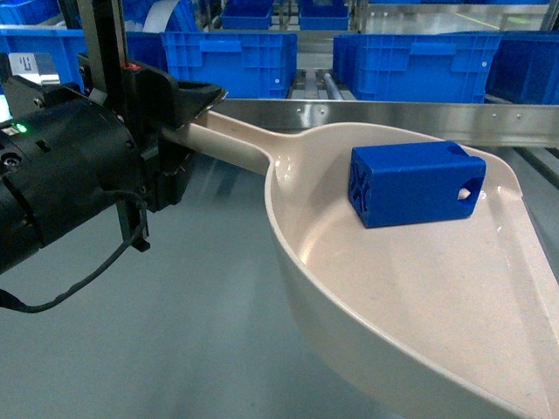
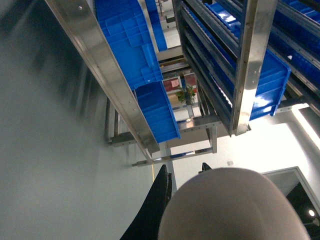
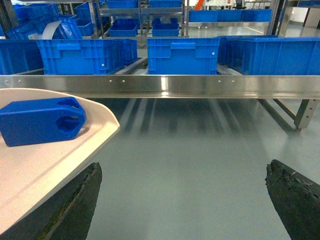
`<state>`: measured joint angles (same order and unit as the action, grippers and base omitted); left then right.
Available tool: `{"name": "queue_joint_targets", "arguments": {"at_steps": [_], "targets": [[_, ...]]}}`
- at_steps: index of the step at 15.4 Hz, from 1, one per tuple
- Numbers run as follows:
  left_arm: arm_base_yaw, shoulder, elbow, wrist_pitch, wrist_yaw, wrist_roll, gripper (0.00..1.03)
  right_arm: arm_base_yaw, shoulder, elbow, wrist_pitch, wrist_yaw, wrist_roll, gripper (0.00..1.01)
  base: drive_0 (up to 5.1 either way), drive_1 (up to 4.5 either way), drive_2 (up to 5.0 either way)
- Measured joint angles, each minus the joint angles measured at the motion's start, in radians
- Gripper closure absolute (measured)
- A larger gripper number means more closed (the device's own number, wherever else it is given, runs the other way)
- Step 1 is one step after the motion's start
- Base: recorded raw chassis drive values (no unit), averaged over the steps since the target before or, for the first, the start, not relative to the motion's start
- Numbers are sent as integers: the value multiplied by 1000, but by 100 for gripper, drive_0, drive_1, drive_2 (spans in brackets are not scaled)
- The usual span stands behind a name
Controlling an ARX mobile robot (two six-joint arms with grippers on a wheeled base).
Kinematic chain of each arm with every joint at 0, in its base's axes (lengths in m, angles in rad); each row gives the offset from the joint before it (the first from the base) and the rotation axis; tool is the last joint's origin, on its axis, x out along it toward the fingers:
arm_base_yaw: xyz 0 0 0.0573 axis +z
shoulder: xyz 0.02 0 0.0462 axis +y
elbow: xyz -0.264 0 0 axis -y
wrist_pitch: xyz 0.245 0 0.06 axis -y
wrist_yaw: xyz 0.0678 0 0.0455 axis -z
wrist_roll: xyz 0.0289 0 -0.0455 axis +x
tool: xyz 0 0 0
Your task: Place part in tray to right shelf
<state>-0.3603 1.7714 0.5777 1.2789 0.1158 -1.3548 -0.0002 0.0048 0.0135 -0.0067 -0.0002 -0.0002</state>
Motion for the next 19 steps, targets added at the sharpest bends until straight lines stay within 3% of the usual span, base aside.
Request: {"name": "queue_joint_targets", "arguments": {"at_steps": [19], "targets": [[1, 0, 0, 1, 0, 0, 90, 0, 0, 0, 4, 0, 0, 3, 3, 436, -430]]}}
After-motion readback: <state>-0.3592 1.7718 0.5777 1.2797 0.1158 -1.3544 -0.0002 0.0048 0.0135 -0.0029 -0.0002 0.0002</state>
